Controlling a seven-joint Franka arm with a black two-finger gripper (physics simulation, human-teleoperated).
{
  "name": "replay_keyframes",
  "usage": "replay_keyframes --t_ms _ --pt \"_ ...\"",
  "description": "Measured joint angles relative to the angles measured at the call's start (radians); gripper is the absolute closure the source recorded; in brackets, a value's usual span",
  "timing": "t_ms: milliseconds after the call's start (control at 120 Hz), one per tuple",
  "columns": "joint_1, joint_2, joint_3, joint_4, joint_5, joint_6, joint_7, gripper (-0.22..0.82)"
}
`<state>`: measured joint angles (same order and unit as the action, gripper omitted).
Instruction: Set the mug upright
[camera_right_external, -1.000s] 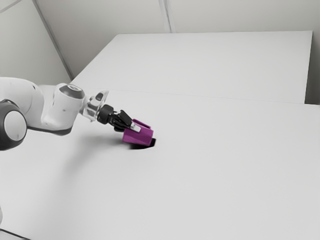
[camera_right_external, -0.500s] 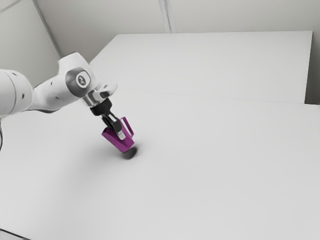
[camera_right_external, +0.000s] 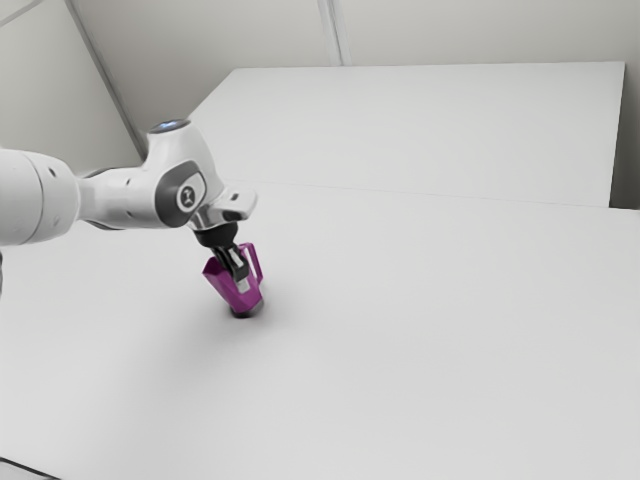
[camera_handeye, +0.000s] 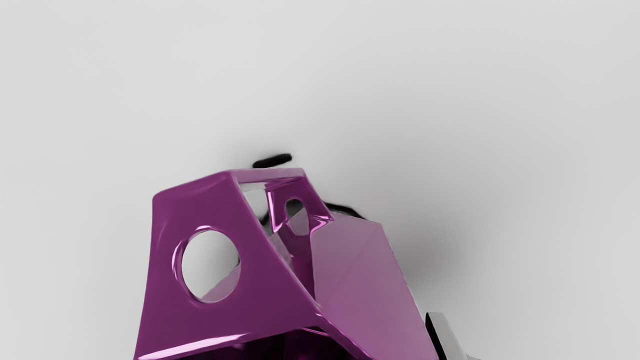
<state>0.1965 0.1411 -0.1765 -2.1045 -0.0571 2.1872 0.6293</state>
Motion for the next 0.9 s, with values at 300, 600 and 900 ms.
replay_keyframes --t_ms 300,600,900 --pt "-0.005 0.003 0.000 -0.002 0.003 0.011 -0.038 0.27" --pt "-0.011 -0.088 -0.027 0.010 0.003 -0.026 -0.065 0.06" --pt "-0.039 -0.127 -0.049 0.298 0.065 -0.237 -0.241 0.02"
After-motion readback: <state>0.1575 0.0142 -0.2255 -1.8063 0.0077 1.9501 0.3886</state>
